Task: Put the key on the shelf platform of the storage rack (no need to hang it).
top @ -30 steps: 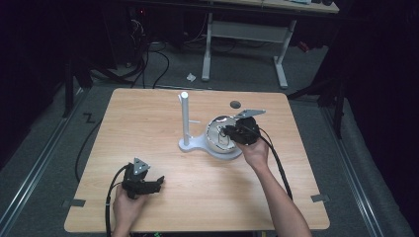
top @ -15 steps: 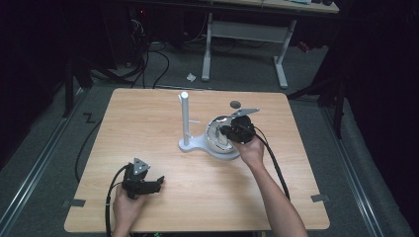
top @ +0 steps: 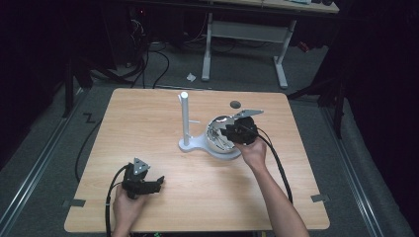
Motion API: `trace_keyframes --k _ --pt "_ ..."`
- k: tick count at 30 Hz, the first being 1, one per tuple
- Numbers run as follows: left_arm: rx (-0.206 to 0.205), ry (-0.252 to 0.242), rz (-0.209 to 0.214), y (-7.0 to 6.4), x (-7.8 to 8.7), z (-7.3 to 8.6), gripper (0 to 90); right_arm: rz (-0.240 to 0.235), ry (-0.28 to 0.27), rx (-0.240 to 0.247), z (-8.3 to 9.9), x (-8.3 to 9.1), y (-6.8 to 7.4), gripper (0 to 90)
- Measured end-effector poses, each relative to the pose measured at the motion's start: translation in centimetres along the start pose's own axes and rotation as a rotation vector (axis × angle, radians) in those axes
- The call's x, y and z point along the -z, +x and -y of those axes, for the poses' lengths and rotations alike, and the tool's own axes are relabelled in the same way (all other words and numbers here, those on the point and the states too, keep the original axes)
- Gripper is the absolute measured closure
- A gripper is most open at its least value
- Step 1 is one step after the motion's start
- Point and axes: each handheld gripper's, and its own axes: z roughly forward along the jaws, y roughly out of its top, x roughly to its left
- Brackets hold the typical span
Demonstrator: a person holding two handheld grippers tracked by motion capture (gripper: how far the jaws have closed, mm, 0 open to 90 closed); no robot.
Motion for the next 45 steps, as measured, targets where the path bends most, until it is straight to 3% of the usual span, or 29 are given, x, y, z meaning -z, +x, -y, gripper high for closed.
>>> trace_keyframes --k 5,10,14,24,33,45 --pt "0.0 0.0 0.0 0.0 0.0 0.0 16.6 0.007 -0.019 0.01 0.3 0.6 0.2 64.6" --pt "0.001 0.0 0.001 0.0 0.0 0.0 16.6 0.022 -0.002 -0.029 1.1 1.0 -0.7 60.8" --pt "0.001 0.0 0.001 0.0 0.0 0.0 16.6 0.031 -0.009 -0.033 1.2 1.8 -1.1 59.1" --pt "0.0 0.0 0.001 0.0 0.0 0.0 16.6 0.038 -0.035 -0.047 1.7 3.7 -1.7 58.9" --pt "-0.001 0.0 0.001 0.0 0.0 0.0 16.6 0.034 -0.055 -0.096 2.8 5.1 -2.1 59.2" --pt "0.0 0.0 0.001 0.0 0.0 0.0 16.6 0.047 -0.072 -0.1 4.3 6.7 -2.0 58.8"
